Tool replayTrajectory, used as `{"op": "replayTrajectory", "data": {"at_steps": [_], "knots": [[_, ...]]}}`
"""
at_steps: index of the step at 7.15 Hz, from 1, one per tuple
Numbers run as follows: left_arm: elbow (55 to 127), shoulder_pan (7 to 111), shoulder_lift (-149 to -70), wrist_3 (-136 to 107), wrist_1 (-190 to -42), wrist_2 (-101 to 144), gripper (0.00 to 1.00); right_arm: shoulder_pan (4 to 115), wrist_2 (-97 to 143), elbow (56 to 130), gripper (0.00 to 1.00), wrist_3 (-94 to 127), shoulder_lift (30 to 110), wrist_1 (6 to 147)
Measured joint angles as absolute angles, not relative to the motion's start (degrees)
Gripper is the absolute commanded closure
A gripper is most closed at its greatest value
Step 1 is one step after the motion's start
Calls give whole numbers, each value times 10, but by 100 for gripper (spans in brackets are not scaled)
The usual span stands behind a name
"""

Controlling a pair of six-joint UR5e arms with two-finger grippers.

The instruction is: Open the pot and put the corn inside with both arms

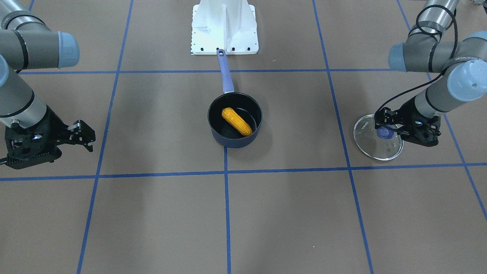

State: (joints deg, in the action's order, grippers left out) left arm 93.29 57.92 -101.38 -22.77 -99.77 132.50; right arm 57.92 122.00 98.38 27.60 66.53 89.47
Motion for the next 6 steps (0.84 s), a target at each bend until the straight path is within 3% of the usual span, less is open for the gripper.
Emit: {"op": "replayTrajectory", "data": {"at_steps": [3,6], "knots": [[936,580,-1017,-228,-1000,1332,3,579,1220,982,0,274,666,895],[954,613,-1019,-225,-1000,1343,2,601,1227,983,0,271,682,890]]}}
